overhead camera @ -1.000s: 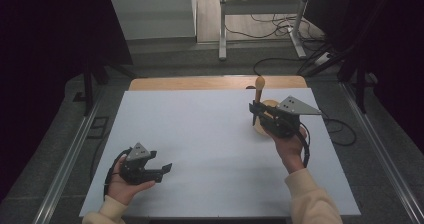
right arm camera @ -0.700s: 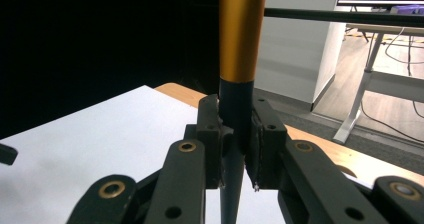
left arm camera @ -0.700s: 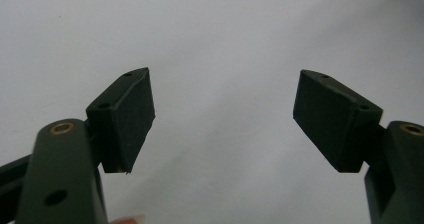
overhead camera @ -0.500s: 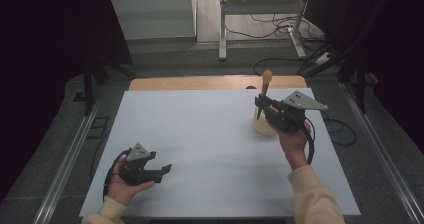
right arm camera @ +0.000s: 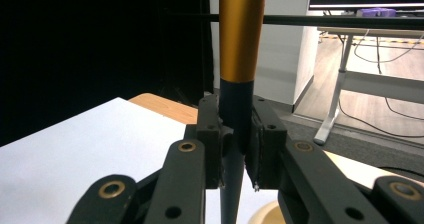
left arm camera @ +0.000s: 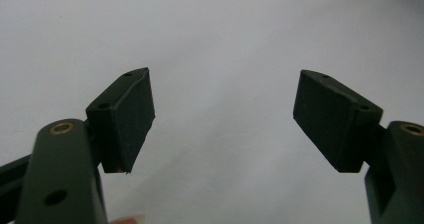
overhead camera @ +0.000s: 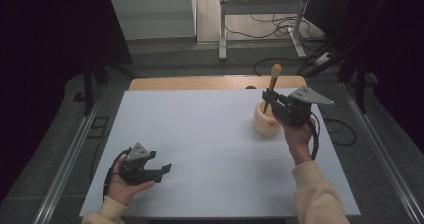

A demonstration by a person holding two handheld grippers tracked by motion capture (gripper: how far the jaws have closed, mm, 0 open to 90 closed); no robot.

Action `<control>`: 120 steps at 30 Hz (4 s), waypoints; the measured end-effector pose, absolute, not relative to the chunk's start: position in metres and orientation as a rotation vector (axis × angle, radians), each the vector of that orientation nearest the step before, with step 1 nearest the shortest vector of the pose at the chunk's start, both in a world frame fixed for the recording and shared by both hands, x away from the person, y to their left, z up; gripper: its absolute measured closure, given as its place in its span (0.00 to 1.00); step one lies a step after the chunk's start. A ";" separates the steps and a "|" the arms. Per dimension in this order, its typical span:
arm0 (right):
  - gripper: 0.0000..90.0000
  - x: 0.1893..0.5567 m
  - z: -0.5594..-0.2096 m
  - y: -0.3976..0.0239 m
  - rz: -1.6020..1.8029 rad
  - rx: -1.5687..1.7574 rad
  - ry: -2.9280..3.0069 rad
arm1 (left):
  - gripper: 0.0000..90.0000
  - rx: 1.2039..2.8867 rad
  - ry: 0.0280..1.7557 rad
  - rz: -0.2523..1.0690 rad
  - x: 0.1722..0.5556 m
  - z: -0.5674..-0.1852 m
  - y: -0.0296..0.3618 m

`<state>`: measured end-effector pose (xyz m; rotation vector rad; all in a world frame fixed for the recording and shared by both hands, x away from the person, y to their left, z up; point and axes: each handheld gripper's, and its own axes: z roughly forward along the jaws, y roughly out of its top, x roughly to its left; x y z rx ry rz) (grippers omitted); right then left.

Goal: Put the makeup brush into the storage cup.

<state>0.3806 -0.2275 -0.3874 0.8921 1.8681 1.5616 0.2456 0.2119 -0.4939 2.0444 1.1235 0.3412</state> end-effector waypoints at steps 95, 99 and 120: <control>0.12 0.413 -0.422 -0.248 1.310 1.072 1.933 | 0.27 2.056 1.123 0.354 0.240 -0.492 0.214; 0.12 0.412 -0.420 -0.249 1.313 1.073 1.929 | 0.27 2.059 1.128 0.352 0.239 -0.493 0.216; 0.11 0.364 -0.434 -0.267 1.231 1.044 2.095 | 0.26 2.064 1.122 0.347 0.242 -0.493 0.216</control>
